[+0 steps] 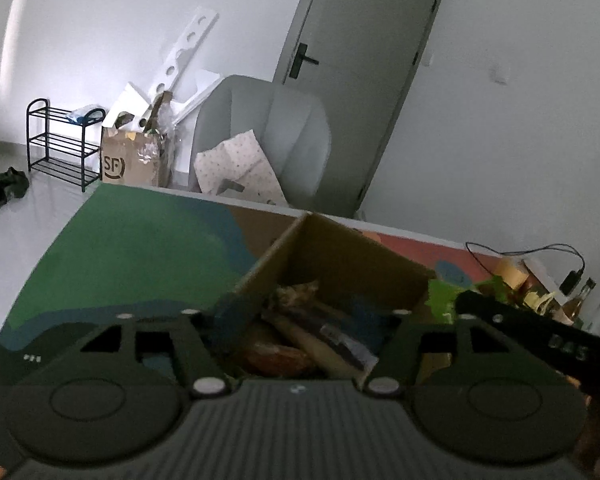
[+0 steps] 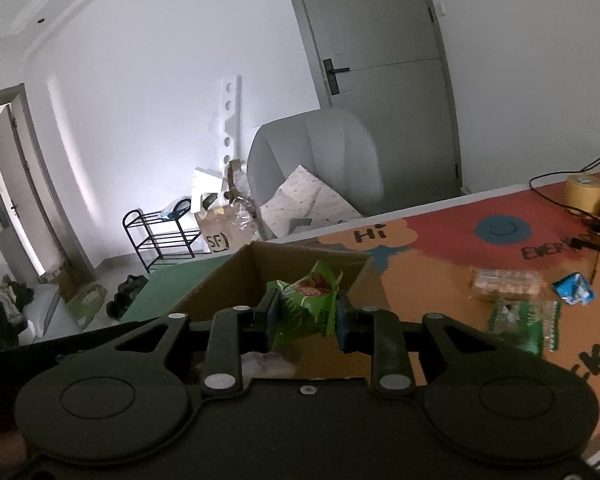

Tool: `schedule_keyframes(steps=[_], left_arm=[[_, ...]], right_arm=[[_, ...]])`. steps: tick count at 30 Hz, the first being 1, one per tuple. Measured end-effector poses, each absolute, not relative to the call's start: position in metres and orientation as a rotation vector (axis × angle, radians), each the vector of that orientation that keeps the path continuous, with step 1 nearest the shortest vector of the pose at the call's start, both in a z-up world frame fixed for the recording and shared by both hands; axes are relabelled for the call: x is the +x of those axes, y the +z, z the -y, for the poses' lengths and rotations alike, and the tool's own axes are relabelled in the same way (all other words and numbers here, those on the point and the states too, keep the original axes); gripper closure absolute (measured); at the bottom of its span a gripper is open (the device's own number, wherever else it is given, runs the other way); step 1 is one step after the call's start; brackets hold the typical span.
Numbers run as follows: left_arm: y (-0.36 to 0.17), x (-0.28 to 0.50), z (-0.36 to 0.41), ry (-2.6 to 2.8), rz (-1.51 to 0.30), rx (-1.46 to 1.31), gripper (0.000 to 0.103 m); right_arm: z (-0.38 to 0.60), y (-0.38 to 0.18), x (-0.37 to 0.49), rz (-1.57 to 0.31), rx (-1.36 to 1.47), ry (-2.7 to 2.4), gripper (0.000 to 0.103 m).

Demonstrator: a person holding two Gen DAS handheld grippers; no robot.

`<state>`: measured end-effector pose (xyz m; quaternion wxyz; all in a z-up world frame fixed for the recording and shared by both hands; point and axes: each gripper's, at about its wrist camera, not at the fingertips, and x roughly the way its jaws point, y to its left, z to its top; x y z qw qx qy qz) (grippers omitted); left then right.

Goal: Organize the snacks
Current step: 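Open both grippers over the box to drop the packets inside, then move both open grippers back to the remaining snacks on the table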

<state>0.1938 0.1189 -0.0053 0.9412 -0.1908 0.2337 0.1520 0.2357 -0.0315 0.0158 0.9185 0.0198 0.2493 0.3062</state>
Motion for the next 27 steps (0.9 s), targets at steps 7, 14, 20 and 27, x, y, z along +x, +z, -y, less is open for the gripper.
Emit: schedule_keyframes(steps=[7,14,20,27], left_arm=[[0.0,0.182,-0.12,0.301,-0.461,-0.393,0.022],[0.0,0.184,-0.12,0.273,-0.481,-0.399,0.014],[-0.001,0.19,-0.104,0.228,-0.51,-0.362,0.012],[-0.001,0.192,-0.084,0.182,-0.52,-0.328,0.011]], right_arm=[[0.014,0.017,0.237,-0.51,0.057,0.676,0.071],[0.032,0.016,0.238,-0.521,0.089,0.618,0.042],[0.06,0.01,0.237,-0.545,0.119,0.565,0.029],[0.087,0.007,0.231,-0.549,0.135,0.518,0.022]])
